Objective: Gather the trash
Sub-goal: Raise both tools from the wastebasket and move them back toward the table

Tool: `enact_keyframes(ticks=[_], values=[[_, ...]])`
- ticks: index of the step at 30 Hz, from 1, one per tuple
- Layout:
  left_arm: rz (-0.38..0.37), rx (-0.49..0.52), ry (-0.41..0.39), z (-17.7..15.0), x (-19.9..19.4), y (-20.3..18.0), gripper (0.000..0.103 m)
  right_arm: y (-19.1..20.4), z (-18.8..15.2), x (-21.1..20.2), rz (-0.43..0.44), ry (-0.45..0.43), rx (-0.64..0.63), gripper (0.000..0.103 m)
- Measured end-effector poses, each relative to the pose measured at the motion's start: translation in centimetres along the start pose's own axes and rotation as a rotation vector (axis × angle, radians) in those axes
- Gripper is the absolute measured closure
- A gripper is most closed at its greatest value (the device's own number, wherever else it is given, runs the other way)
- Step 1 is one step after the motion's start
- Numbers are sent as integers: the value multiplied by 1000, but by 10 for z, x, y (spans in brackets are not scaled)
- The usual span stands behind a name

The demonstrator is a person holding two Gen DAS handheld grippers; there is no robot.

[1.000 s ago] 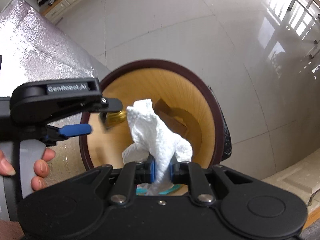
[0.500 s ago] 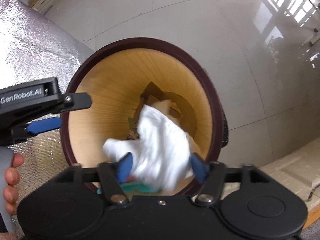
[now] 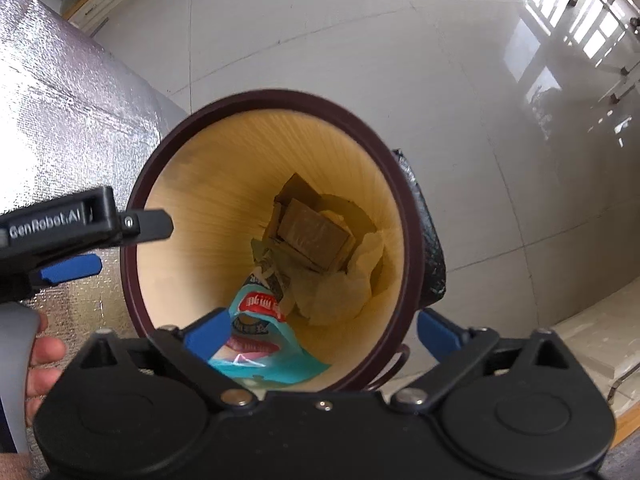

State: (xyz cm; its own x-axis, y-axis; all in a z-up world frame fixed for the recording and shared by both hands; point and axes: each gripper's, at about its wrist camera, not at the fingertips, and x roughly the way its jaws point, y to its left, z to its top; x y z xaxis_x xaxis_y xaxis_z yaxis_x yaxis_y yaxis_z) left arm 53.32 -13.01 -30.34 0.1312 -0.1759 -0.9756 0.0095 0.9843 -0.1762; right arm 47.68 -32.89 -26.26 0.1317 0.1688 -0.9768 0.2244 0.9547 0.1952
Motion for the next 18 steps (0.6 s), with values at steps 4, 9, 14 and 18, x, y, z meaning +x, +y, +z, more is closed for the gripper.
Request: enact_keyframes(ticks=[4,9,14,18], values=[[17,9,-5,-3,-5,2,0,-3,-2,-10,-13,-26,-9,0],[31,7,-15,-8,-12,3,0,-8,-6,-16,-32,-47,-4,0],[30,21,-26,-17,-21,2,0,-9,-10,-25,-29,-79,-16,0],[34,33,-54,-27,-31,-1,0,-8,-16,-37,-15,-112,-26,0]])
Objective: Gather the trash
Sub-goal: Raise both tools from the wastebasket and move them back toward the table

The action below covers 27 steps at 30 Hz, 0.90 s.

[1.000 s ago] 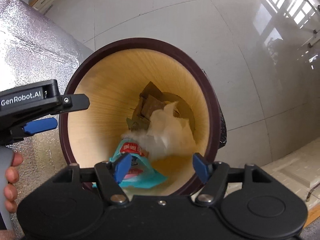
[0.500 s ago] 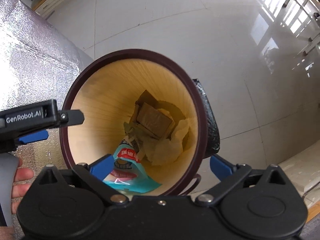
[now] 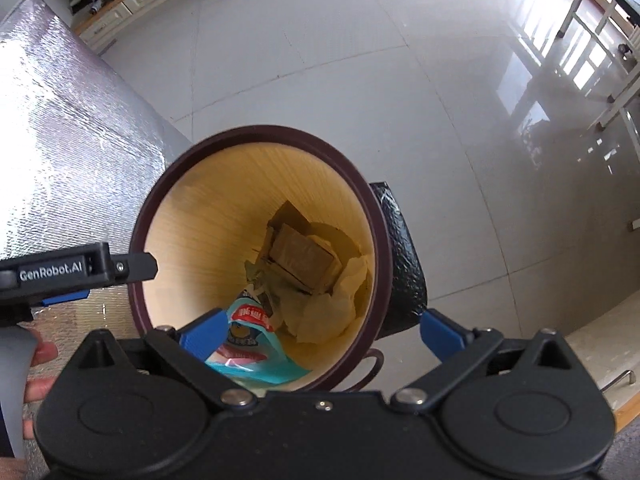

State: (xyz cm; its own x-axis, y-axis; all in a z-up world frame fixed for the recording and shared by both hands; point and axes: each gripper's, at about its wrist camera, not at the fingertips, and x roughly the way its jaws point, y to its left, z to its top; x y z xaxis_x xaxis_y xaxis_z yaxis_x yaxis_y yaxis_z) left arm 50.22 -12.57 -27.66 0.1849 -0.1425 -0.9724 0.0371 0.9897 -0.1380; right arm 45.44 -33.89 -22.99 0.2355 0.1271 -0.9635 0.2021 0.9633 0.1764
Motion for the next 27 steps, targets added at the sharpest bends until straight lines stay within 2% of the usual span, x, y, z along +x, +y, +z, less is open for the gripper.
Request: enact_keyframes(ticks=[13,27], values=[[0,27,-141,-42,-67,0,0,-13,-29,-57,1,-145,-40,0],[0,99,-324,-113,-140,-1,0,-20,-81,-119,-5,-318,-92,0]])
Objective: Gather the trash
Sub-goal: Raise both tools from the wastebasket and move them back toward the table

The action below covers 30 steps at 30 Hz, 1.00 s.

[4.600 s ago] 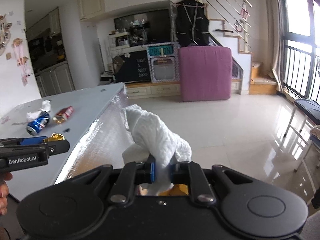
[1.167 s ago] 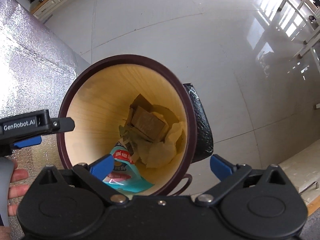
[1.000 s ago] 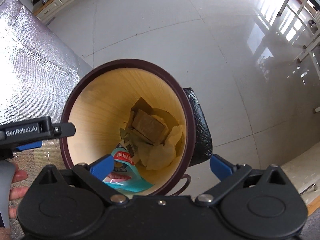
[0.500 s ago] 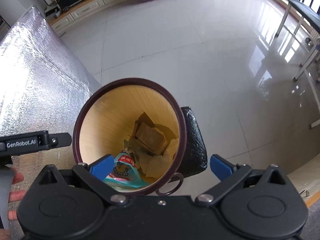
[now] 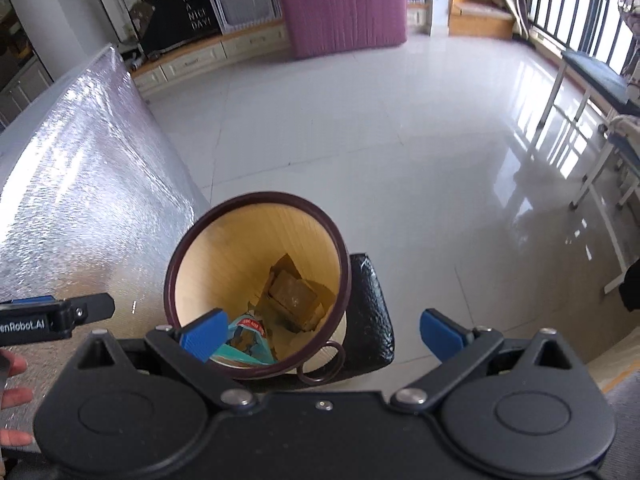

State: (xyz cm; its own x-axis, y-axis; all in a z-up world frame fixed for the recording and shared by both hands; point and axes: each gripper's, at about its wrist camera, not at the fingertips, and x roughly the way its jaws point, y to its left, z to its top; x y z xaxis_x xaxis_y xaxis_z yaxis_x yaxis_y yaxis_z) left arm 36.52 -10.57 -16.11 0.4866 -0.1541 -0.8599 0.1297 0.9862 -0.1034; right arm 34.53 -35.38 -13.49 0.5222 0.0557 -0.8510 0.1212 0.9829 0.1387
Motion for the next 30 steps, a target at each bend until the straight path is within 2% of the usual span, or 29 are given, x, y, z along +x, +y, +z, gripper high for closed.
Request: enact_keyframes(ticks=[9,18,30], values=[[-36,27,-128,-30,-61,-4,0,3,-31,-53,4,-109,-16,0],[-48,3,-250,-56,-108,5,0,17,-52,-99,11,-218,-48,0],[-54,-28,-358,-83,-166,25,0,45,-70,-156,48,-343,-103,0]])
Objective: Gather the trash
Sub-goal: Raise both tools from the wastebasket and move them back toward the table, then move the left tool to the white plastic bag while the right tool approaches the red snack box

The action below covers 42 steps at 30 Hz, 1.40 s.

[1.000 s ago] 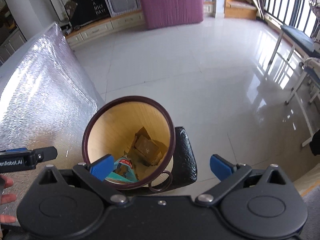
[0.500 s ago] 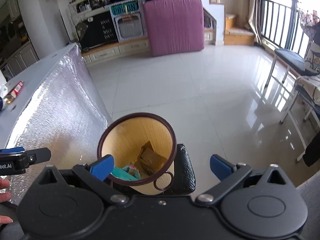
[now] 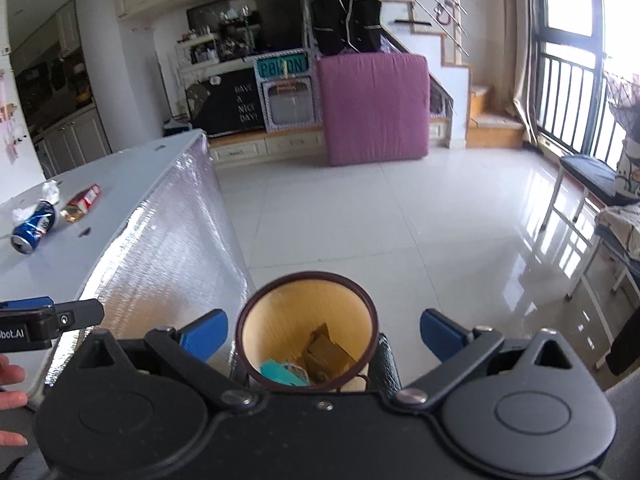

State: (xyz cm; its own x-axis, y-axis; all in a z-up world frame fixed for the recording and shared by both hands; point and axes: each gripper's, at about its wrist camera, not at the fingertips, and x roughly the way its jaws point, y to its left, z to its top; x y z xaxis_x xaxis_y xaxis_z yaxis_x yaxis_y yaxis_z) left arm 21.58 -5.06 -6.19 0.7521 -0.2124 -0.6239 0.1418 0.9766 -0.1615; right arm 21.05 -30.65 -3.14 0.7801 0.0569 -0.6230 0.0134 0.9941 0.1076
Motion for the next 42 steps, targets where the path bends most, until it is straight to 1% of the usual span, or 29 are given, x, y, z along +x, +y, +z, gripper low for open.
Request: enact_keyframes(ticks=[6,13,18,23,25,28,31,34,37,42], values=[[12,-14,-46,1,-24,15,0,19,2,-15,18,-47,-19,0],[34,-29,-100,3,-51,48,0,45,9,-19,46,-82,-25,0],[81,-72,-140,5,-69,80,0,70,16,-16,92,-128,-31,0],[127,-91,-174,12,-83,113,0,100,27,-11,110,-161,-81,0],[149,-97,-188,16,-87,127,0,112,32,-9,122,-181,-93,0],[192,-105,-212,27,-93,150,0,129,42,-3,174,-220,-101,0],[231,-115,-223,39,-97,176,0,149,53,6,192,-240,-102,0],[267,-144,-224,52,-99,204,0,172,61,18,221,-235,-129,0],[307,-163,-235,64,-98,232,0,196,71,34,240,-186,-147,0],[383,-180,-223,80,-85,276,0,232,82,59,272,-185,-174,0]])
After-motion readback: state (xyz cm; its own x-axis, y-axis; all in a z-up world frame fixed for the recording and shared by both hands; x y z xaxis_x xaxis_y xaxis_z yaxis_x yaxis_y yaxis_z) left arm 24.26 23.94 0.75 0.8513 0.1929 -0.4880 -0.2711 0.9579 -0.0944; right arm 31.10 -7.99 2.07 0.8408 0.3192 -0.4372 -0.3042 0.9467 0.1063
